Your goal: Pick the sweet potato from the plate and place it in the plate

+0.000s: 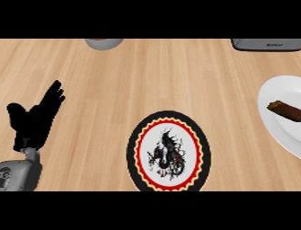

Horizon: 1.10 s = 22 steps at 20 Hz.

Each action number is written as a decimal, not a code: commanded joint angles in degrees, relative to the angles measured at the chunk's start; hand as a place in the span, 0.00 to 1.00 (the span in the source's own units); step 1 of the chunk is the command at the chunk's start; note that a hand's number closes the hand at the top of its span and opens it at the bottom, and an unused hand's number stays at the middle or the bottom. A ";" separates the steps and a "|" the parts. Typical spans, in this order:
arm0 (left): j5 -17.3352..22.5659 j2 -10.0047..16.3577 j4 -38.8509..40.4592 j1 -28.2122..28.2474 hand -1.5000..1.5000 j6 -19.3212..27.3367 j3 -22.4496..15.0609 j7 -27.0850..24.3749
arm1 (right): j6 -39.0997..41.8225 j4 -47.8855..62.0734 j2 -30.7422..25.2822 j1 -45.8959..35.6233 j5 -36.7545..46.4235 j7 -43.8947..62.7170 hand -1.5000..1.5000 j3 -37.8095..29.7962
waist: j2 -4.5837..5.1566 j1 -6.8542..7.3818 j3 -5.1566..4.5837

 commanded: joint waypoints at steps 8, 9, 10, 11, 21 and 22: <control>-0.65 -1.15 -2.32 -0.05 0.50 1.43 -0.38 3.03 | 13.80 -9.20 1.60 -1.56 -17.51 -5.73 0.00 -9.10 | -0.48 -1.16 -0.12; 0.40 0.15 0.05 2.13 0.50 -0.80 1.19 -1.31 | 15.72 -9.86 3.05 -0.63 -19.71 -2.49 0.00 -9.77 | -0.54 -1.44 -0.18; -1.50 -0.90 -2.08 2.51 0.50 1.74 -0.03 0.20 | 20.42 -9.38 0.83 -0.16 -22.14 -0.05 0.00 -11.06 | -0.69 -1.61 -0.16; -0.07 -0.88 -2.30 4.11 0.50 0.32 0.53 -0.94 | 22.75 -7.67 -0.27 0.84 -23.30 0.81 0.00 -11.88 | -0.55 -1.22 -0.14; -0.50 -0.38 1.70 -1.16 0.50 -1.25 2.35 -0.95 | 32.92 1.99 -5.19 1.44 -27.14 -4.74 0.00 -13.42 | -0.13 -0.39 -0.07; -1.45 -1.52 -3.99 0.05 0.50 1.25 0.57 3.97 | 36.13 4.20 -8.16 2.26 -27.77 -6.00 0.00 -14.80 | -0.14 -0.22 -0.04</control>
